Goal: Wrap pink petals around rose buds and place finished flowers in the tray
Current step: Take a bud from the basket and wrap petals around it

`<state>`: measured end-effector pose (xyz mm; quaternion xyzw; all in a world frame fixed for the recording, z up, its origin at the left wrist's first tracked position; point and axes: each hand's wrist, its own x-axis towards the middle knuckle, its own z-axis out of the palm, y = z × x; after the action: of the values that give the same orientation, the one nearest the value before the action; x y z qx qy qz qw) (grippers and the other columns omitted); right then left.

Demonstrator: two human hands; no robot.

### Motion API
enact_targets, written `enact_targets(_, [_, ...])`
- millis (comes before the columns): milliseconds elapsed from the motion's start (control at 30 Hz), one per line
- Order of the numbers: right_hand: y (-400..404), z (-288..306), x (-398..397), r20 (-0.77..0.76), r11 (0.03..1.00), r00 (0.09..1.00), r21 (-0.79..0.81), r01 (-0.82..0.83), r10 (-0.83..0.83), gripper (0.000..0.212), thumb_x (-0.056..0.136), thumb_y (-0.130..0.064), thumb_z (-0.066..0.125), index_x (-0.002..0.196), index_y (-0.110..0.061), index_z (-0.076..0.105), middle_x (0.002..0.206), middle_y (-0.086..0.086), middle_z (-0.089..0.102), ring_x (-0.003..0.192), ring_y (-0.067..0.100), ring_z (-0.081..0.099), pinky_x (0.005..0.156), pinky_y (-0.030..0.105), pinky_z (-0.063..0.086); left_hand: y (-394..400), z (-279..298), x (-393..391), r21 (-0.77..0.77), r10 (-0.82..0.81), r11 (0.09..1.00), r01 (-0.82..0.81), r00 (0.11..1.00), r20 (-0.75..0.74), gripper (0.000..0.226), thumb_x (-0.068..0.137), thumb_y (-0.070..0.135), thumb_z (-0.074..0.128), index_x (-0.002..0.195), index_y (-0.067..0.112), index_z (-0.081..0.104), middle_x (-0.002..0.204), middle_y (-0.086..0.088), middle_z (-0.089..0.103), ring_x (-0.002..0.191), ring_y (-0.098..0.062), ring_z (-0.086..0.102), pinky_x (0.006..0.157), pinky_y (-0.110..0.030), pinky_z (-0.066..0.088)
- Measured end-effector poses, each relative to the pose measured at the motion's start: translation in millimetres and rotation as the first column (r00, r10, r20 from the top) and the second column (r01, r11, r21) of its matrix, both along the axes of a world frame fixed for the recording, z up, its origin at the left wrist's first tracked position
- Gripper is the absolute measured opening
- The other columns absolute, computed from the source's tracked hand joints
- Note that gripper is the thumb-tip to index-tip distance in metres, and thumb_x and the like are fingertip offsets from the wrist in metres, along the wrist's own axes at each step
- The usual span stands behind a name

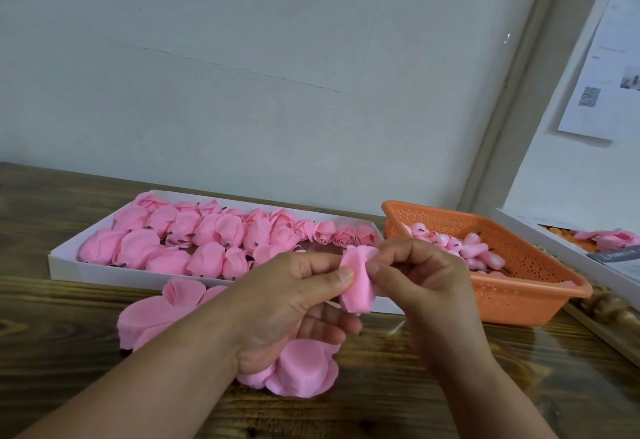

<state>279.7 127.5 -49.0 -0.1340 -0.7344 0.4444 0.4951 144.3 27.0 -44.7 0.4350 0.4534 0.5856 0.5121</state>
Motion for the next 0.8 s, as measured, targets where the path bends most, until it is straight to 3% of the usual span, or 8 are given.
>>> enact_targets(67, [-4.7, 1.0, -1.1, 0.03, 0.987, 0.991, 0.097, 0.129, -0.132, 0.005, 0.065, -0.007, 0.066, 0.061, -0.008, 0.064, 0.067, 0.006, 0.066, 0.066, 0.023, 0.06, 0.065, 0.03, 0.05, 0.9, -1.7, 0.6, -0.003, 0.01, 1.0, -0.01, 1.0, -0.018, 0.02, 0.088, 0.02, 0.058, 0.1, 0.013, 0.072, 0.08, -0.005, 0.072, 0.068, -0.018, 0.068, 0.056, -0.021, 0.054])
enact_targets(167, [-10.1, 1.9, -2.5, 0.044, 0.955, 0.966, 0.168, 0.245, -0.256, 0.019, 0.07, 0.001, 0.07, 0.062, -0.015, 0.062, 0.064, 0.005, 0.062, 0.061, 0.023, 0.056, 0.06, 0.033, 0.048, 2.8, -3.7, 2.2, 0.009, 0.039, 0.999, -0.039, 0.998, -0.039, 0.017, 0.089, 0.017, 0.058, 0.094, 0.014, 0.074, 0.079, -0.008, 0.072, 0.068, -0.018, 0.069, 0.061, -0.024, 0.056])
enact_targets(267, [-14.7, 4.1, -4.5, 0.058, 0.951, 0.958, 0.152, 0.27, -0.281, 0.026, 0.073, 0.005, 0.069, 0.077, -0.019, 0.061, 0.064, 0.004, 0.059, 0.054, 0.01, 0.05, 0.052, 0.021, 0.045, 4.7, -5.3, 5.7, 0.042, 0.093, 0.995, -0.09, 0.993, -0.076, 0.016, 0.089, 0.014, 0.06, 0.091, 0.016, 0.075, 0.077, -0.01, 0.072, 0.066, -0.016, 0.069, 0.063, -0.025, 0.057])
enact_targets(367, [-16.1, 4.9, -5.3, 0.066, 0.971, 0.971, 0.079, 0.223, -0.229, 0.024, 0.076, 0.007, 0.066, 0.078, -0.018, 0.064, 0.064, 0.006, 0.064, 0.052, 0.004, 0.052, 0.049, 0.016, 0.045, 5.7, -6.2, 8.5, 0.086, 0.133, 0.989, -0.124, 0.984, -0.117, 0.013, 0.084, 0.019, 0.064, 0.086, 0.019, 0.076, 0.073, -0.009, 0.073, 0.063, -0.013, 0.068, 0.06, -0.022, 0.056])
enact_targets(500, [-15.4, 6.9, -1.7, 0.122, 0.996, 0.989, -0.01, 0.083, -0.081, 0.029, 0.075, 0.008, 0.064, 0.086, -0.019, 0.064, 0.066, 0.009, 0.065, 0.058, 0.014, 0.059, 0.054, 0.023, 0.049, 7.0, -8.9, 5.3, 0.099, 0.191, 0.98, -0.175, 0.963, -0.191, 0.013, 0.089, 0.016, 0.062, 0.088, 0.017, 0.075, 0.076, -0.009, 0.074, 0.066, -0.016, 0.07, 0.06, -0.021, 0.054])
enact_targets(633, [-10.6, 8.5, 1.4, 0.282, 0.999, 0.958, 0.028, 0.039, -0.045, 0.031, 0.075, 0.001, 0.072, 0.09, -0.025, 0.066, 0.07, 0.021, 0.061, 0.058, 0.023, 0.053, 0.055, 0.03, 0.047, 7.1, -13.0, 3.3, 0.142, 0.215, 0.975, -0.172, 0.89, -0.402, 0.016, 0.088, 0.026, 0.063, 0.08, 0.017, 0.074, 0.074, -0.008, 0.073, 0.07, -0.02, 0.071, 0.068, -0.028, 0.059])
enact_targets(667, [-9.0, 9.1, 2.7, 0.32, 0.999, 0.947, 0.045, 0.023, -0.036, 0.028, 0.077, 0.001, 0.07, 0.09, -0.024, 0.067, 0.068, 0.02, 0.061, 0.058, 0.026, 0.053, 0.055, 0.031, 0.047, 7.4, -14.7, 2.5, 0.155, 0.208, 0.976, -0.153, 0.863, -0.46, 0.019, 0.089, 0.029, 0.062, 0.081, 0.015, 0.073, 0.075, -0.007, 0.073, 0.071, -0.019, 0.071, 0.068, -0.026, 0.059])
enact_targets(800, [-3.3, 10.6, 10.1, 0.355, 0.996, 0.934, 0.062, -0.06, 0.034, 0.013, 0.08, 0.001, 0.069, 0.074, -0.011, 0.07, 0.06, 0.006, 0.061, 0.056, 0.011, 0.05, 0.052, 0.019, 0.042, 4.2, -11.1, -1.1, 0.136, 0.158, 0.986, -0.094, 0.786, -0.597, 0.016, 0.093, 0.026, 0.059, 0.084, 0.023, 0.072, 0.075, 0.003, 0.071, 0.071, -0.006, 0.069, 0.065, -0.017, 0.054])
